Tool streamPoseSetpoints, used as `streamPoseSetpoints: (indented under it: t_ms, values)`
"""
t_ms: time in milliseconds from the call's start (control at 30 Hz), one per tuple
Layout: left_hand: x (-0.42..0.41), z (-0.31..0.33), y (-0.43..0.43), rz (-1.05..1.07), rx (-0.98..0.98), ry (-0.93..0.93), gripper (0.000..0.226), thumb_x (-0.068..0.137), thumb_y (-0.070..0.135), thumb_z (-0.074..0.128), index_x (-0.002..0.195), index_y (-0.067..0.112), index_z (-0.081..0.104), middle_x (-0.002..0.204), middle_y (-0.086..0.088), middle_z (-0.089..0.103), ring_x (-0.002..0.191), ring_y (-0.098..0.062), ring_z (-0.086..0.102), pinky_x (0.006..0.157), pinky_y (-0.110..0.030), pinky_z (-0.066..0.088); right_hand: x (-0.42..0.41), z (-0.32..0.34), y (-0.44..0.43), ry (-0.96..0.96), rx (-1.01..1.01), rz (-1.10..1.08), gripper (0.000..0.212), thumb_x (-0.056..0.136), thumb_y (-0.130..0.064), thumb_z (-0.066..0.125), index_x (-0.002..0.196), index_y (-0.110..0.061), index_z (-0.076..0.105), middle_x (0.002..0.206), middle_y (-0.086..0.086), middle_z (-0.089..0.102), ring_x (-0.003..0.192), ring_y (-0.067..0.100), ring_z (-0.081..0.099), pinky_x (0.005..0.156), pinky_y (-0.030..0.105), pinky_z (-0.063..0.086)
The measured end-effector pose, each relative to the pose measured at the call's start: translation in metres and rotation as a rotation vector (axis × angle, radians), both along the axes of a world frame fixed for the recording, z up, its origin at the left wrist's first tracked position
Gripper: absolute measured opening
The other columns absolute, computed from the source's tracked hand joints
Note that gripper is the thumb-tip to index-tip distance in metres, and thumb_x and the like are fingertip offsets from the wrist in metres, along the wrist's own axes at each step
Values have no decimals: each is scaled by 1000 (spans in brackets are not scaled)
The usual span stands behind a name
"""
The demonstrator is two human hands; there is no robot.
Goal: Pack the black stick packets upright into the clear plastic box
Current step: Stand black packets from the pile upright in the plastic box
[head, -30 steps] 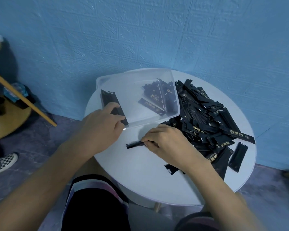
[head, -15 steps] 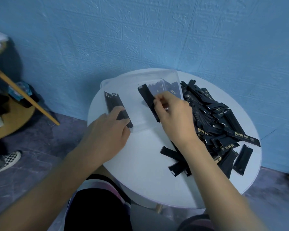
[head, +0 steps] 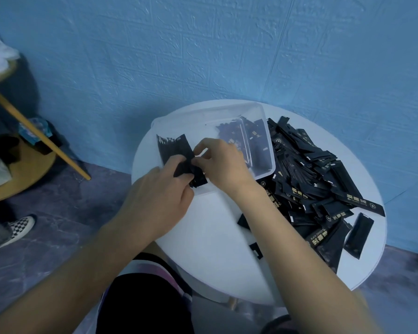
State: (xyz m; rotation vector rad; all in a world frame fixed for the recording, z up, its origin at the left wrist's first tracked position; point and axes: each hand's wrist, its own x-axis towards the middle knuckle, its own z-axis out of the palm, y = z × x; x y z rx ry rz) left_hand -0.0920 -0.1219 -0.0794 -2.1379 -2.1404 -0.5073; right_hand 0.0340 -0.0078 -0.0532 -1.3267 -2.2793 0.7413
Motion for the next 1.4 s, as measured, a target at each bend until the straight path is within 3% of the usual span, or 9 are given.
streamPoseSetpoints:
  t_ms: [300,500,667,833,1000,1100,1200,1300,1400]
  values:
    - [-3,2,-1,-19,-14,10,42,97,37,36,117,23,70,141,4,43,79,-24,60,65,-44,56,2,-5,0,139,-72,38,8,92,-29,65,90,-25,71,70,3,73,66,20,70,75,44,59]
    - [-7,0,-2,-47,-1,8,44,98,36,32,124,23,65,141,2,44,82,-24,60,63,-44,56,2,-6,0,60,-31,42,8,94,-25,63,97,-24,70,78,4,74,78,25,71,84,44,56]
    - [-5,1,-4,-52,17,7,43,98,34,35,129,26,63,138,2,47,85,-23,60,63,-40,55,5,-5,3,96,-152,47,18,91,-15,62,103,-25,71,75,4,75,68,17,72,80,42,60]
    - [-4,1,-4,-51,35,32,47,98,34,35,137,26,59,135,1,49,84,-23,60,60,-36,52,6,-7,5,122,-198,59,20,91,-11,63,103,-24,71,77,8,74,66,21,73,80,46,61]
    - [-2,5,-6,-61,52,64,40,98,32,45,131,25,66,129,-1,52,75,-22,61,52,-26,36,8,-9,7,130,-222,59,22,90,-10,60,102,-25,70,78,8,74,67,21,73,79,46,61]
    - [2,11,-10,-54,73,64,29,95,34,57,117,26,74,113,2,61,62,-19,61,47,-17,17,8,-10,8,125,-196,54,17,90,-15,62,97,-29,70,70,5,73,66,19,68,79,46,60]
    - [5,18,-14,19,202,55,21,95,36,64,100,24,80,94,7,63,56,-18,58,47,-17,21,8,-12,10,127,-201,56,11,90,-20,64,92,-30,69,68,2,72,67,20,68,78,48,60]
    - [6,22,-10,-45,372,148,25,94,36,60,90,21,79,93,5,67,72,-22,58,57,-29,39,5,-13,12,147,-226,45,15,91,-20,60,83,-31,68,69,2,73,71,24,72,78,50,60]
    - [3,15,3,-207,357,263,31,96,41,58,95,19,80,109,2,72,95,-27,63,96,-43,44,6,-10,13,178,-313,37,21,95,-11,52,88,-18,71,72,10,73,68,29,70,79,48,62]
